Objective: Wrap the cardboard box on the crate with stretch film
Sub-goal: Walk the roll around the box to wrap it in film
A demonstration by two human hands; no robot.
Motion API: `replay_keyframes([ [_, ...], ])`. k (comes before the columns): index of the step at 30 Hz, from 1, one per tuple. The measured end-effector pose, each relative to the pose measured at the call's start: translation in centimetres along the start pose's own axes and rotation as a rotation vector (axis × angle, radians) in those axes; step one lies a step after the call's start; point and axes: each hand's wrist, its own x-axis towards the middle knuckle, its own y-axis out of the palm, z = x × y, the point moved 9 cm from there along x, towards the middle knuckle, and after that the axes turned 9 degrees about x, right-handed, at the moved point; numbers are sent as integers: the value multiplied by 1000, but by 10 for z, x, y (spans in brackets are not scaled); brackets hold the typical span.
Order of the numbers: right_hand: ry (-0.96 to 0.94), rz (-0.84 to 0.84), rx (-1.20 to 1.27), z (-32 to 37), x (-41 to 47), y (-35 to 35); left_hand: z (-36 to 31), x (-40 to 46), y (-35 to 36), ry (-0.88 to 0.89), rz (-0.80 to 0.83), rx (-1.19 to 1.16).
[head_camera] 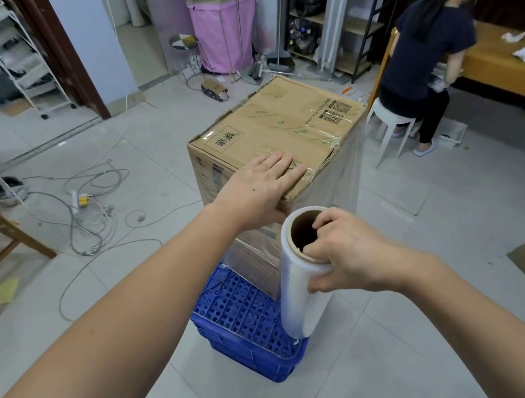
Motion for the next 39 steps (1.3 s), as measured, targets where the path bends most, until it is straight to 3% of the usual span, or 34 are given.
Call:
replay_keyframes([
  [7, 99, 136, -43, 10, -11, 6, 3, 1, -1, -13, 14, -48],
  [15, 136, -174, -99, 40, -5, -8, 5, -5, -2, -16, -52, -73],
  [27, 246, -55, 23, 40, -14, -9, 21, -7, 4, 50, -15, -113],
  [32, 444, -6, 140, 40, -12, -8, 68, -10, 7, 108, 15, -109],
  [39, 783, -144, 20, 48, 4, -9, 146, 2, 20, 150, 57, -158],
])
